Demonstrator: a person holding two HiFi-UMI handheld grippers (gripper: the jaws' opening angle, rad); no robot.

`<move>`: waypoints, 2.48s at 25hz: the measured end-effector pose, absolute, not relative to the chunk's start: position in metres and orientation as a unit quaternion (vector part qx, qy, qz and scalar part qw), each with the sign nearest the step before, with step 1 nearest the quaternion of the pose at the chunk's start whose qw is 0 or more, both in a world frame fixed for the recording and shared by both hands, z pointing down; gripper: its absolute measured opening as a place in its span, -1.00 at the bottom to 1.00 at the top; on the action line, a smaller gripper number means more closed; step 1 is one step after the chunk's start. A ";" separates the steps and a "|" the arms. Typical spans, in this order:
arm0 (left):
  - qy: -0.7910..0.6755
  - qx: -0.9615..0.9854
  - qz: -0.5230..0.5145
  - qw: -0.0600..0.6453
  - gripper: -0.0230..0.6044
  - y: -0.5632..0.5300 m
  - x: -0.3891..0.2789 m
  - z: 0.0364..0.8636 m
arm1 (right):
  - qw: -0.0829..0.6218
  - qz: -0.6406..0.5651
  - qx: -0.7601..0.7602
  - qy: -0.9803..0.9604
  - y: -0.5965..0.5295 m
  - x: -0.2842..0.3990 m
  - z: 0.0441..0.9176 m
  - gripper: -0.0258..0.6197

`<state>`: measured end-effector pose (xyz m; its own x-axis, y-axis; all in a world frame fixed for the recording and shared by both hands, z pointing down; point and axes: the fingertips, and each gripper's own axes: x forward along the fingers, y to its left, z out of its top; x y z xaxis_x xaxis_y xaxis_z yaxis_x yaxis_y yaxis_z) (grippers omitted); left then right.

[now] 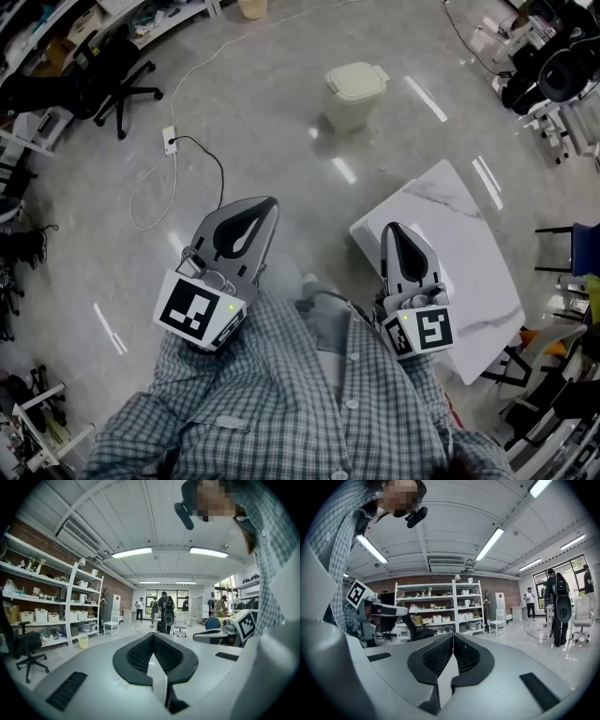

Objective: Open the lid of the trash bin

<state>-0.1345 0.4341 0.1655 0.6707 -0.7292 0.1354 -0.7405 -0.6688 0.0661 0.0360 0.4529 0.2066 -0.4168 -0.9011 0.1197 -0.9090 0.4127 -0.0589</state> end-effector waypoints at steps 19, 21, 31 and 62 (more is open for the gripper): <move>-0.390 0.916 0.040 0.084 -0.91 0.379 -0.139 0.176 | 0.061 0.073 0.548 -0.831 0.413 0.029 0.220 -0.86; -0.382 0.919 0.043 0.081 -0.91 0.365 -0.136 0.176 | 0.066 0.075 0.550 -0.829 0.401 0.029 0.220 -0.86; -0.362 0.927 0.053 0.087 -0.91 0.303 -0.142 0.178 | 0.076 0.095 0.566 -0.815 0.345 0.021 0.224 -0.86; -0.285 0.955 0.040 0.079 -0.91 0.159 -0.161 0.186 | 0.090 0.075 0.623 -0.774 0.229 -0.010 0.225 -0.86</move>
